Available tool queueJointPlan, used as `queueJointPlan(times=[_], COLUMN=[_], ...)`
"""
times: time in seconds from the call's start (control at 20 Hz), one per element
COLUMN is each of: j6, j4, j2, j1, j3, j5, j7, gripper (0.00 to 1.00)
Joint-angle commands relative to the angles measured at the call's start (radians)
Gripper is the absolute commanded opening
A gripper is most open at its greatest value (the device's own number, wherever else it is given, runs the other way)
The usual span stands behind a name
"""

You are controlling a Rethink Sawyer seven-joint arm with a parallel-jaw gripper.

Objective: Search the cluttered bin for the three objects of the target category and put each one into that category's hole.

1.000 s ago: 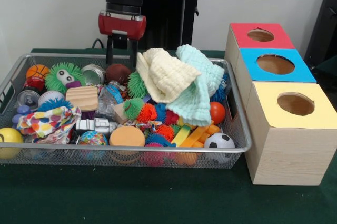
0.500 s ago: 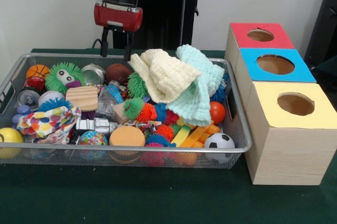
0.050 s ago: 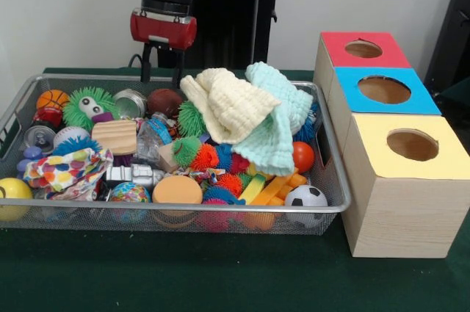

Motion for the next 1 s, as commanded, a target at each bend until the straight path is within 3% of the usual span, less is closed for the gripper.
queueJointPlan(times=[0.05, 0.2, 0.7, 0.85, 1.0], j6=[-0.057, -0.029, -0.014, -0.06, -0.11], j4=[0.001, -0.009, -0.066, -0.082, -0.094], j2=[0.069, 0.085, 0.08, 0.104, 0.111], j1=[-0.095, -0.134, -0.146, -0.136, -0.076], j3=[0.209, 0.271, 0.315, 0.302, 0.227], j5=[0.045, 0.06, 0.098, 0.099, 0.098], j7=[0.233, 0.23, 0.182, 0.18, 0.15], gripper=[1.0, 1.0, 1.0, 1.0, 1.0])
